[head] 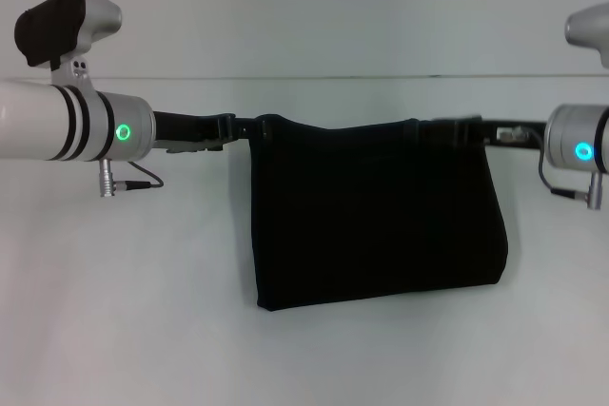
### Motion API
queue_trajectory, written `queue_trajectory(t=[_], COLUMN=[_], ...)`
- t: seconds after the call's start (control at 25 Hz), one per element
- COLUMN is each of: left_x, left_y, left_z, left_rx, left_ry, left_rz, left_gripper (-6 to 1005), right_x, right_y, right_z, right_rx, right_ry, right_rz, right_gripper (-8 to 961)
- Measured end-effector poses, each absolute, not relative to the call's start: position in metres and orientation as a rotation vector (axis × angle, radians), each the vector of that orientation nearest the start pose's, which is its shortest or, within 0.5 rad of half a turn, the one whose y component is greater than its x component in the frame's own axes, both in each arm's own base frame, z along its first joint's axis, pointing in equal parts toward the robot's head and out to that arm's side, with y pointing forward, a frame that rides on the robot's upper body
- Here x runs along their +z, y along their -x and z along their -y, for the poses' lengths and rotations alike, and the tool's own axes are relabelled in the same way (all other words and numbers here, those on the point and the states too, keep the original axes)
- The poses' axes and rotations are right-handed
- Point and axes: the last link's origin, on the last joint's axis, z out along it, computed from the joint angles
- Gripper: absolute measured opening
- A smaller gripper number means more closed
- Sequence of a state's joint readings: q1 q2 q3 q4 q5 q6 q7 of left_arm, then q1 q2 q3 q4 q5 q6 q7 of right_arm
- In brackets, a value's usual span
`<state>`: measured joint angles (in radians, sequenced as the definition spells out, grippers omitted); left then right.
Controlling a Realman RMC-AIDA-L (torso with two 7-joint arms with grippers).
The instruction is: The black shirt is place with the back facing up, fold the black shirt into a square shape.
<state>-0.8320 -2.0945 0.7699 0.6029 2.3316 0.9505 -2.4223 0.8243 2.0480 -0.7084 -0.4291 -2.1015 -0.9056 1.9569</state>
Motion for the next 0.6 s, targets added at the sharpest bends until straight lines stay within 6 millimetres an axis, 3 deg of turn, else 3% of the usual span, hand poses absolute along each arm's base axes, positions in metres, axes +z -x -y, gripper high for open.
queue_trajectory(t=[0.24,0.6], left_x=[-0.019,-0.018], left_y=[0.227,0.229], left_z=[-0.441,-0.443], left_rx=[-0.396,-0.403], left_ry=[2.116,2.09], left_rz=[1.519,1.519], left_gripper=[909,908], right_x=[-0.009,0.026], right_y=[-0.237,-0.268], right_z=[-0.447,-0.453], right_rx=[0.528,0.538], right_ry=[2.197,2.017], right_rz=[-1.209,-1.221], right_gripper=[827,828])
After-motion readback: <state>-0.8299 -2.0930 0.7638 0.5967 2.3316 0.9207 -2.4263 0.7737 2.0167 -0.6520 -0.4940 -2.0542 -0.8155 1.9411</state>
